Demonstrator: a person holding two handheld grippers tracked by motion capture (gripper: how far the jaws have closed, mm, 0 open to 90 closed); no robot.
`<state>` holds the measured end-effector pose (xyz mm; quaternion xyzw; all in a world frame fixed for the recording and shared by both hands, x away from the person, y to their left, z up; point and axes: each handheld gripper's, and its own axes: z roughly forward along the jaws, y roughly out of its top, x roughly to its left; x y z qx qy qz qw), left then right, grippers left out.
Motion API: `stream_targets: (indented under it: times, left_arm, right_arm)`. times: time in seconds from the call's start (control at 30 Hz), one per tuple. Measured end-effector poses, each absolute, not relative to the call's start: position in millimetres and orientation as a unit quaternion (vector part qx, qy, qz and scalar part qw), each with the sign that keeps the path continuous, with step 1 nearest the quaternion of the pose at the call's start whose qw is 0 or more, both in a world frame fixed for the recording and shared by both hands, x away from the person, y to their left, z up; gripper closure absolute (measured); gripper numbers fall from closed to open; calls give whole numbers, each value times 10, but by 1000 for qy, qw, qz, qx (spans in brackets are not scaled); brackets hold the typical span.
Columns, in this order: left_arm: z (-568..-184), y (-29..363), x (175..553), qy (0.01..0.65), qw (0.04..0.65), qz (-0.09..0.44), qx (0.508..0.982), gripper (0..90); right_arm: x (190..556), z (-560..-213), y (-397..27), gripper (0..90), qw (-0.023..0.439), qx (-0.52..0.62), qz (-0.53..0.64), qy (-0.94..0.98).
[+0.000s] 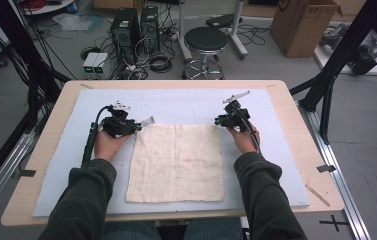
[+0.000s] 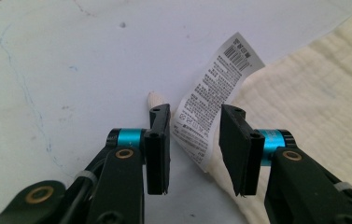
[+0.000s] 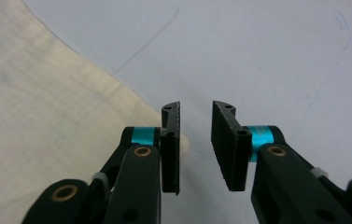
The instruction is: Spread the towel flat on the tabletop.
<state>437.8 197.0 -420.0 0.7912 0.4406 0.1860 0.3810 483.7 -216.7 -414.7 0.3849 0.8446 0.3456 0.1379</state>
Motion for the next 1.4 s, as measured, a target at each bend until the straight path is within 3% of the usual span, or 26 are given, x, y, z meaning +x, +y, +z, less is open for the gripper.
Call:
stream_targets:
  times: [0.47,1.4]
  left_arm:
    - [-4015,2011,4109,408,422,172,791,574]
    - [-3859,2150,3674,373,460,160,790,498]
  right_arm:
    - [4624,-3951,-2185,520,85,354,410,836]
    - [4155,-3755,-2172,394,80,317,433,840]
